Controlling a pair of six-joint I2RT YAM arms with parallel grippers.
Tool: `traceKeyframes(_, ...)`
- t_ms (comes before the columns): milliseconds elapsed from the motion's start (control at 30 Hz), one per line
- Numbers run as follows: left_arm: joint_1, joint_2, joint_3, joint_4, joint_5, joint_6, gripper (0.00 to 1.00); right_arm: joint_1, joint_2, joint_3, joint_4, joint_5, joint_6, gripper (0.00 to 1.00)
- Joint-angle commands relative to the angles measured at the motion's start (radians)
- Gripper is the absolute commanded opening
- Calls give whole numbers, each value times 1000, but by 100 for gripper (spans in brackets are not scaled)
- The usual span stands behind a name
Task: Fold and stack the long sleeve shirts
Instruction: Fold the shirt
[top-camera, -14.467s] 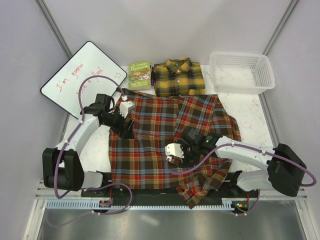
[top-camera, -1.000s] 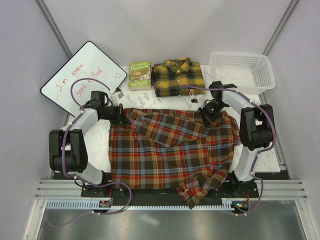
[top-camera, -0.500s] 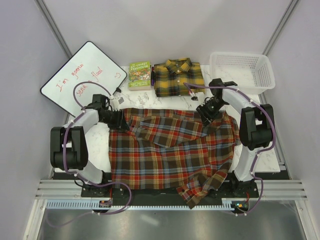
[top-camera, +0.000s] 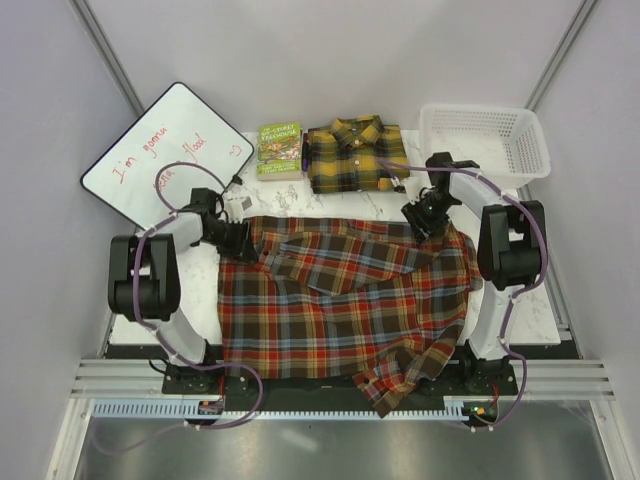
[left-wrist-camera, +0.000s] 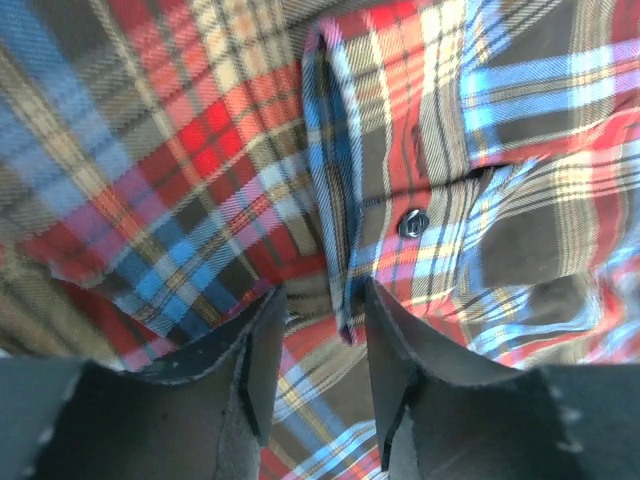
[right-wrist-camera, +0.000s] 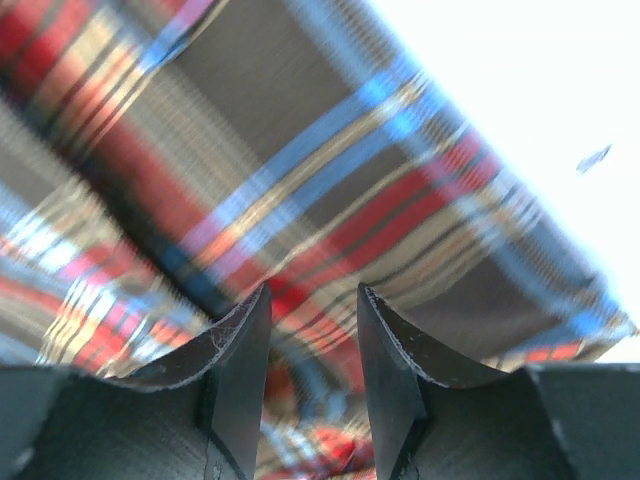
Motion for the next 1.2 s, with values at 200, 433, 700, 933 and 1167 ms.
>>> traceKeyframes(200,-1,284,298,26,-72,-52,41,5,219,223,151,150,51,45)
traceKeyframes(433,-3,319,367,15,-85,-117,40,8,329,444,166,204,69,45)
traceKeyframes(700,19,58,268,-11,223,-2,54,3,54,355,-25,33,-16,57)
traceKeyframes(933,-47,-515,-70,-71,585,271,90,112,-403,28,-212,-112,-205,63)
traceKeyframes(1167,-849,-837,-265,-48,115,486,88,137,-420,-240,-171,-187,-139,58)
